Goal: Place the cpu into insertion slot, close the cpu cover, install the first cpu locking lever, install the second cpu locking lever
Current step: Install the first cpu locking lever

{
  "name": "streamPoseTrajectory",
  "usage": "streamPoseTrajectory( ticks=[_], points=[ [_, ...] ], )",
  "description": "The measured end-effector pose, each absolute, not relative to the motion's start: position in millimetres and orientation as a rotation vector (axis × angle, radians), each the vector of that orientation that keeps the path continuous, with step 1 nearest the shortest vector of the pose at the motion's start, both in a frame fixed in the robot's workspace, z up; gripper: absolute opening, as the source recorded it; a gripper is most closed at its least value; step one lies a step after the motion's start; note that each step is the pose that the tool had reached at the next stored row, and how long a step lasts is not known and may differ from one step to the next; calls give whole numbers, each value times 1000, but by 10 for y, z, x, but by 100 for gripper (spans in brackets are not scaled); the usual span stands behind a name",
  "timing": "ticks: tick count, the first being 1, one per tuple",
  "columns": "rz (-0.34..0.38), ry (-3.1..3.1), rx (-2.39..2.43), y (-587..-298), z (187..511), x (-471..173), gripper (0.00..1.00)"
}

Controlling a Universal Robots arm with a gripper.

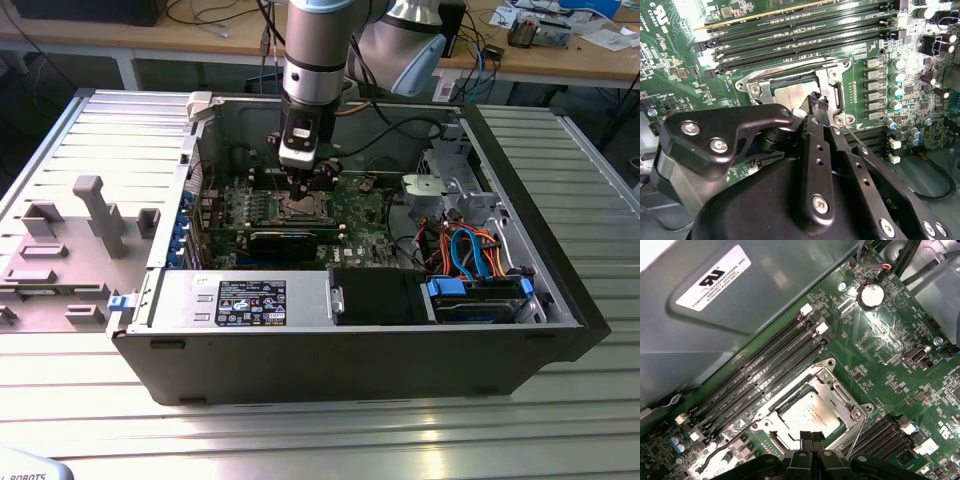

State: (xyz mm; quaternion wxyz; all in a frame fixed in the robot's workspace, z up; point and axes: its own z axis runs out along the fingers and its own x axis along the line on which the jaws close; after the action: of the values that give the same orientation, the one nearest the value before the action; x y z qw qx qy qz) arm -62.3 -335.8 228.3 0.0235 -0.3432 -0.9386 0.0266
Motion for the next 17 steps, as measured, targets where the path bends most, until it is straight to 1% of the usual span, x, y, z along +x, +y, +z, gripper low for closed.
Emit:
streamPoseTrajectory(
  ticks=[17],
  points=[
    [84,-2928,-1002,-3358,2282,-623,11]
  ],
)
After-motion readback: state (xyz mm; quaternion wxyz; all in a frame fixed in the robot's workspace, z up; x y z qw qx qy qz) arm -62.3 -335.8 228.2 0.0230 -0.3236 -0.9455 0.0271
